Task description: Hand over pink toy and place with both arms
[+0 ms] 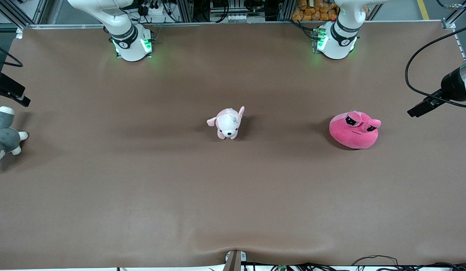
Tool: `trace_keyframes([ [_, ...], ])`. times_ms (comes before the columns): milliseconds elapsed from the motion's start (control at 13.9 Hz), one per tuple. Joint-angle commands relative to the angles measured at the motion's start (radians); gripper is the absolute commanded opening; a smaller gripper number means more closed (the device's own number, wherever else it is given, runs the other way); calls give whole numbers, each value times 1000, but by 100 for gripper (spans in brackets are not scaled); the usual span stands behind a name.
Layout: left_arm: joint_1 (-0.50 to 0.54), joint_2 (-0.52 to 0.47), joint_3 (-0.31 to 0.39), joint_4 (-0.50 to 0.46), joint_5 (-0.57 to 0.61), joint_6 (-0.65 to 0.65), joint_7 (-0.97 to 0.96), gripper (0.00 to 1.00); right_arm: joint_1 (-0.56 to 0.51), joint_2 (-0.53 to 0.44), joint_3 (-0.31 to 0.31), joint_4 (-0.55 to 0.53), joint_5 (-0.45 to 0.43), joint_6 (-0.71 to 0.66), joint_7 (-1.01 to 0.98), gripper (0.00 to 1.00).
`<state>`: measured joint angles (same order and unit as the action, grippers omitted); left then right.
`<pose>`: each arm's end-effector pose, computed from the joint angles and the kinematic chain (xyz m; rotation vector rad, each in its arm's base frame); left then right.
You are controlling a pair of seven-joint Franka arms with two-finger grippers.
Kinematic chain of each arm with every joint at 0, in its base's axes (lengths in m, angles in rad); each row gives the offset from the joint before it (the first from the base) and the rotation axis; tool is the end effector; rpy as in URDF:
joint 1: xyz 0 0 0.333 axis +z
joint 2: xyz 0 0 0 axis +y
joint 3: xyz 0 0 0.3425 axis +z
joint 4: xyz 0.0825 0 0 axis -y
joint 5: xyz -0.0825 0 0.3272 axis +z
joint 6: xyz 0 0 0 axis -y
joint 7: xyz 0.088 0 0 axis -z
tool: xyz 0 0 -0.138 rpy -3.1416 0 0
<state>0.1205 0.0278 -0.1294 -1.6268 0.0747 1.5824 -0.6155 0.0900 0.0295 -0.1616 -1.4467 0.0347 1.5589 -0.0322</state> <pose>0.5028 0.0067 0.5844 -2.9135 -0.9060 0.0712 0.5086 -0.0301 0.6559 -3.1127 0.0580 -0.1316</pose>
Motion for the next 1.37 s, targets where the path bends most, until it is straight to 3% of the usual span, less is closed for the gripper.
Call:
trace_keyframes([
  [0, 15, -9, -9, -33, -9, 30, -88, 100, -12, 21, 7, 19, 11, -8, -8, 100],
  [432, 13, 37, -7, -64, 22, 50, -297, 100, -15, 23, 7, 19, 11, -8, -8, 100],
  [721, 5, 67, -18, -62, 192, 28, -281, 100, -15, 30, 7, 17, 11, -8, -8, 100],
  [937, 13, 66, -19, -73, 124, 30, -296, 100, -7, 32, 7, 19, 11, -8, -5, 100],
  [1297, 123, 31, -16, -192, -59, 137, -452, 100, -15, 44, 7, 17, 11, -8, -6, 100],
])
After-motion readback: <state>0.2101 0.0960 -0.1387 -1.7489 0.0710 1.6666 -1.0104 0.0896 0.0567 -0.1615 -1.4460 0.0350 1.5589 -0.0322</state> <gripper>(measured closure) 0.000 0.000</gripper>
